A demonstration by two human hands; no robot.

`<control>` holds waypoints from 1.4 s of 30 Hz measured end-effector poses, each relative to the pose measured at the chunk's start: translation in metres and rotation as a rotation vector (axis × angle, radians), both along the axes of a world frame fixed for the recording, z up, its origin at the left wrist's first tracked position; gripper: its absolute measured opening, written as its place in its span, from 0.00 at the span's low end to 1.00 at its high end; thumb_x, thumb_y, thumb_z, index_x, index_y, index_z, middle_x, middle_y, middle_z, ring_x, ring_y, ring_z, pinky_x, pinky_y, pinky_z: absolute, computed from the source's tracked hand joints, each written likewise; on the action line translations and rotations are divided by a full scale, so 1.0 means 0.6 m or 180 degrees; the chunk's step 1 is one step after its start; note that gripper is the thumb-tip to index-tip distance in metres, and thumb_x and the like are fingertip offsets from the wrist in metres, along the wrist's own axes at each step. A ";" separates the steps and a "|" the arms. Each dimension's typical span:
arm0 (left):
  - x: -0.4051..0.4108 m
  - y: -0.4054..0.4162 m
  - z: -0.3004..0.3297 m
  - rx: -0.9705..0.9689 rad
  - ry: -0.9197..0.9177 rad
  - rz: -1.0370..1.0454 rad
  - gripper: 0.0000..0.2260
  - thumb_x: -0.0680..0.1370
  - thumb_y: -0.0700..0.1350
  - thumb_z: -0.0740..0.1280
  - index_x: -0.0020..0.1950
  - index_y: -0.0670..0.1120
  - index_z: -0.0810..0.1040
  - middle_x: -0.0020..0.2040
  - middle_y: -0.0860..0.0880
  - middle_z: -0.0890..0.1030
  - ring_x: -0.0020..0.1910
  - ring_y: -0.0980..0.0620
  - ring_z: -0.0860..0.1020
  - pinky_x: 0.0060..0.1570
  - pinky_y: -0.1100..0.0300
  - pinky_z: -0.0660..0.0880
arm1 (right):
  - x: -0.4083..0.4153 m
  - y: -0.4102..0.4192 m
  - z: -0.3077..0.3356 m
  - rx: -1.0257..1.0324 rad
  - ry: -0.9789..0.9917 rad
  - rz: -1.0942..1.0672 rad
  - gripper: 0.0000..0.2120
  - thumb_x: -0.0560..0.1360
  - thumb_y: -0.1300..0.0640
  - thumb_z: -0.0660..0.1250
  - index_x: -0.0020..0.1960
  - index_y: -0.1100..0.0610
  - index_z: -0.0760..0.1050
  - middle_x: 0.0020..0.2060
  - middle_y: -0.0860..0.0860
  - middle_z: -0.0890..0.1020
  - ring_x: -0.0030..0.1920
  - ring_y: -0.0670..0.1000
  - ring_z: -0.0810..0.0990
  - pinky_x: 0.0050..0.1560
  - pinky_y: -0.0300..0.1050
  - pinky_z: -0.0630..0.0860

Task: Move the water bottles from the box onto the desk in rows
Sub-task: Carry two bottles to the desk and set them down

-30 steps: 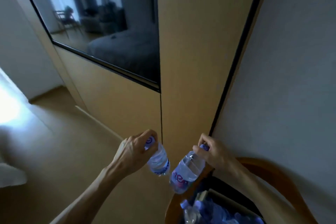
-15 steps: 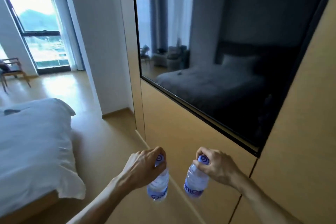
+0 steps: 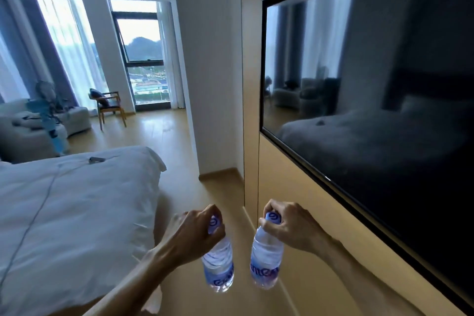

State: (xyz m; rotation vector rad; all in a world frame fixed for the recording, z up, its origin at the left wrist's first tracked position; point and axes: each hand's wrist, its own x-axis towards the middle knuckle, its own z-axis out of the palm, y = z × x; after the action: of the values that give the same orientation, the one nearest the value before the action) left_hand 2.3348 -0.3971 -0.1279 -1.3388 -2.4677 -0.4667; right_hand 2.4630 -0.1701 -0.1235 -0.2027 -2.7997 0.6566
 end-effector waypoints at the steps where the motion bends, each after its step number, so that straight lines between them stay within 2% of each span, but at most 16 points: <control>1: -0.031 0.008 0.007 -0.0007 -0.0070 0.0066 0.17 0.74 0.64 0.55 0.49 0.55 0.75 0.37 0.55 0.83 0.28 0.61 0.73 0.32 0.67 0.69 | -0.036 0.014 0.006 0.0040 -0.0007 0.0084 0.11 0.75 0.40 0.62 0.43 0.46 0.69 0.35 0.45 0.77 0.35 0.44 0.77 0.36 0.41 0.76; 4: -0.117 0.031 0.042 0.0086 -0.0246 0.0308 0.20 0.73 0.65 0.55 0.50 0.54 0.77 0.37 0.54 0.84 0.29 0.60 0.75 0.33 0.64 0.75 | -0.149 0.051 0.033 0.0227 0.0074 0.0271 0.10 0.76 0.40 0.63 0.45 0.47 0.70 0.38 0.44 0.77 0.38 0.44 0.77 0.40 0.39 0.78; 6: -0.164 0.044 0.076 0.0234 -0.0211 0.0423 0.17 0.74 0.60 0.60 0.50 0.50 0.79 0.36 0.51 0.84 0.28 0.61 0.73 0.31 0.74 0.68 | -0.222 0.071 0.055 0.0230 0.0146 0.0330 0.11 0.76 0.41 0.64 0.46 0.47 0.71 0.39 0.44 0.78 0.39 0.44 0.77 0.41 0.40 0.78; 9: -0.240 0.059 0.111 0.0296 -0.0075 0.0649 0.09 0.76 0.51 0.68 0.52 0.48 0.80 0.38 0.49 0.84 0.30 0.59 0.71 0.27 0.73 0.64 | -0.326 0.098 0.080 0.0250 0.0220 0.0374 0.12 0.76 0.41 0.63 0.48 0.49 0.73 0.40 0.45 0.79 0.40 0.45 0.79 0.43 0.46 0.80; 11: -0.299 0.068 0.125 0.0332 -0.0075 0.0791 0.08 0.77 0.51 0.68 0.53 0.49 0.80 0.41 0.49 0.85 0.31 0.57 0.72 0.29 0.73 0.60 | -0.392 0.111 0.094 0.0241 0.0264 0.0397 0.12 0.76 0.42 0.64 0.50 0.50 0.74 0.40 0.46 0.80 0.40 0.47 0.80 0.43 0.48 0.81; 12: -0.331 0.072 0.129 0.0360 -0.0075 0.0837 0.09 0.77 0.51 0.68 0.53 0.50 0.80 0.42 0.49 0.85 0.32 0.55 0.74 0.30 0.69 0.63 | -0.425 0.116 0.101 0.0250 0.0286 0.0418 0.12 0.76 0.42 0.64 0.50 0.50 0.74 0.40 0.46 0.80 0.40 0.48 0.80 0.43 0.48 0.81; 13: -0.365 0.075 0.132 0.0380 -0.0074 0.0877 0.09 0.77 0.53 0.67 0.53 0.50 0.80 0.43 0.49 0.85 0.33 0.53 0.77 0.32 0.64 0.67 | -0.458 0.121 0.108 0.0268 0.0312 0.0441 0.12 0.77 0.42 0.64 0.50 0.51 0.74 0.40 0.47 0.80 0.40 0.48 0.80 0.42 0.48 0.81; 15: -0.429 0.081 0.138 0.0379 -0.0042 0.0918 0.11 0.77 0.54 0.65 0.54 0.50 0.79 0.44 0.48 0.85 0.35 0.51 0.80 0.34 0.61 0.72 | -0.523 0.128 0.120 0.0292 0.0347 0.0472 0.11 0.77 0.43 0.64 0.51 0.51 0.74 0.39 0.47 0.79 0.39 0.49 0.80 0.41 0.46 0.81; 18: -0.523 0.087 0.151 0.0394 0.0021 0.0916 0.11 0.78 0.52 0.67 0.56 0.48 0.79 0.46 0.46 0.85 0.35 0.52 0.78 0.31 0.65 0.67 | -0.621 0.138 0.137 0.0332 0.0395 0.0476 0.11 0.77 0.44 0.64 0.50 0.51 0.74 0.38 0.47 0.78 0.39 0.48 0.79 0.37 0.40 0.77; 22: -0.648 0.102 0.169 0.0458 0.0035 0.0893 0.12 0.78 0.51 0.66 0.57 0.46 0.79 0.47 0.44 0.85 0.35 0.52 0.77 0.33 0.63 0.68 | -0.753 0.145 0.161 0.0407 0.0385 0.0514 0.10 0.77 0.45 0.65 0.50 0.52 0.74 0.39 0.47 0.78 0.39 0.48 0.78 0.32 0.34 0.67; 26: -0.771 0.117 0.195 0.0430 0.0126 0.0950 0.12 0.78 0.53 0.65 0.58 0.48 0.78 0.49 0.46 0.85 0.36 0.52 0.76 0.32 0.62 0.66 | -0.877 0.153 0.187 0.0372 0.0478 0.0545 0.10 0.77 0.46 0.65 0.49 0.52 0.74 0.39 0.48 0.79 0.38 0.48 0.78 0.31 0.33 0.66; 31: -0.916 0.142 0.211 0.0429 0.0179 0.1008 0.13 0.79 0.53 0.64 0.59 0.48 0.77 0.49 0.46 0.84 0.36 0.52 0.76 0.34 0.61 0.68 | -1.040 0.171 0.196 0.0259 0.0626 0.0589 0.12 0.77 0.46 0.65 0.52 0.54 0.75 0.41 0.48 0.78 0.41 0.50 0.80 0.35 0.34 0.71; 36: -1.064 0.166 0.196 0.0302 0.0191 0.1165 0.14 0.79 0.55 0.64 0.59 0.49 0.77 0.48 0.46 0.85 0.37 0.49 0.79 0.34 0.59 0.71 | -1.205 0.198 0.176 0.0202 0.0704 0.0709 0.13 0.77 0.47 0.66 0.52 0.56 0.76 0.42 0.49 0.79 0.42 0.51 0.80 0.43 0.44 0.79; 39: -1.155 0.188 0.187 0.0281 0.0245 0.1242 0.14 0.78 0.55 0.64 0.58 0.49 0.78 0.47 0.47 0.84 0.37 0.50 0.79 0.34 0.60 0.72 | -1.311 0.223 0.163 0.0232 0.0709 0.0869 0.11 0.76 0.47 0.67 0.50 0.54 0.76 0.41 0.48 0.78 0.41 0.50 0.80 0.44 0.45 0.80; 42: -1.251 0.210 0.190 0.0249 0.0250 0.1335 0.15 0.78 0.57 0.64 0.58 0.49 0.78 0.45 0.47 0.84 0.37 0.49 0.80 0.35 0.57 0.77 | -1.416 0.249 0.163 0.0240 0.0749 0.1054 0.09 0.75 0.47 0.68 0.47 0.51 0.73 0.40 0.46 0.78 0.40 0.49 0.79 0.46 0.47 0.80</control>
State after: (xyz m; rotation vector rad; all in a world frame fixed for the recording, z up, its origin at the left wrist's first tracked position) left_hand 1.5842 -0.2708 -0.0139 -0.7612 -2.5388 -0.3935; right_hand 1.6131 -0.0207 -0.0256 0.3383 -2.6423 0.5981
